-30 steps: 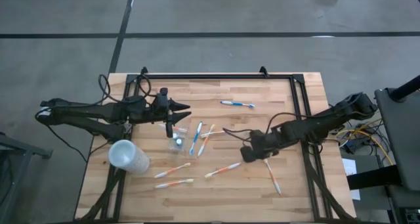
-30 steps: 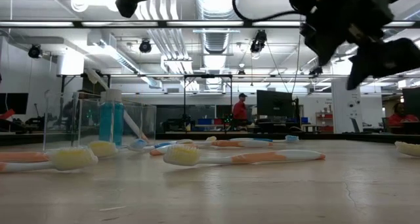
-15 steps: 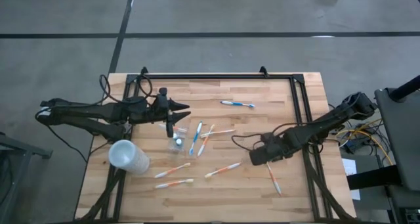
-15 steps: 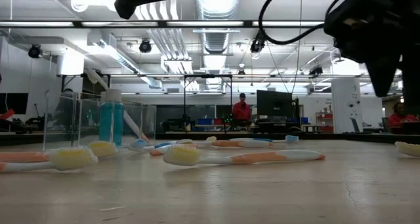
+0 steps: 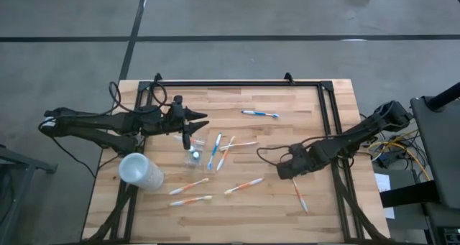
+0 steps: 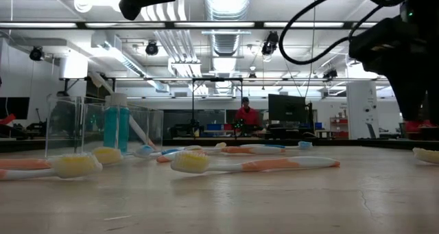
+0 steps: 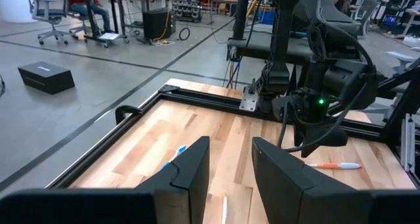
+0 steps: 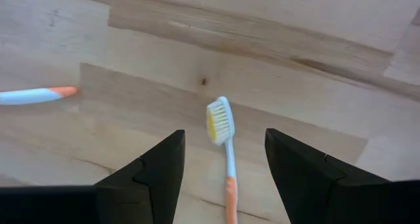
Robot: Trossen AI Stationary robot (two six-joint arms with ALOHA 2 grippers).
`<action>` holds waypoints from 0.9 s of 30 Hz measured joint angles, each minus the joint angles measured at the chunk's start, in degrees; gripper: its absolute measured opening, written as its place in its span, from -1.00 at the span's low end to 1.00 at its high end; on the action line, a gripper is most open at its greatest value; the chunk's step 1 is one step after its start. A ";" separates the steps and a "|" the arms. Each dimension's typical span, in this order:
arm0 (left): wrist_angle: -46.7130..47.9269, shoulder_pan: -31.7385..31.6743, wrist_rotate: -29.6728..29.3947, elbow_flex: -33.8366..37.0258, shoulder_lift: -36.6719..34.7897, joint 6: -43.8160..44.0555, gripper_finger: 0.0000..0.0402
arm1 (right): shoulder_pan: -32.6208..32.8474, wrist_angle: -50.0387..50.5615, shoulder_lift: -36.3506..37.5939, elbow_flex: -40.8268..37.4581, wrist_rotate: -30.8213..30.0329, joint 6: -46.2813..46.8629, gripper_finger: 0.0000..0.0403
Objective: Pick & Place toothbrushing station
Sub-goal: Put the orange toothbrush into the transparent organizer
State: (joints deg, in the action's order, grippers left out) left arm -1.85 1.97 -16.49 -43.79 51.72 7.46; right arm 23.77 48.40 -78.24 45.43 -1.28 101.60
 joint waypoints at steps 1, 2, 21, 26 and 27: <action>0.00 -0.02 0.00 0.00 0.00 0.00 -0.40 | 0.00 -0.48 0.00 -0.39 0.02 -0.04 0.02; 0.00 -0.01 0.00 0.00 0.00 0.00 -0.40 | 0.00 -1.50 0.00 -0.79 0.02 -0.09 0.02; 0.02 -0.02 0.02 0.00 0.00 0.02 -0.40 | 0.00 -13.40 0.00 -8.54 3.15 0.67 -0.02; 0.02 0.00 -0.02 0.00 0.00 0.02 -0.40 | 0.01 -13.34 0.00 -10.19 6.12 1.27 -0.12; 0.03 -0.01 -0.03 0.00 0.00 0.02 -0.40 | 0.00 -13.36 0.00 -10.30 6.12 1.27 -0.14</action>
State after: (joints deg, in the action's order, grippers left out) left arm -1.82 1.96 -16.52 -43.79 51.72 7.49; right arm 23.77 35.04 -78.24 35.13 4.84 102.87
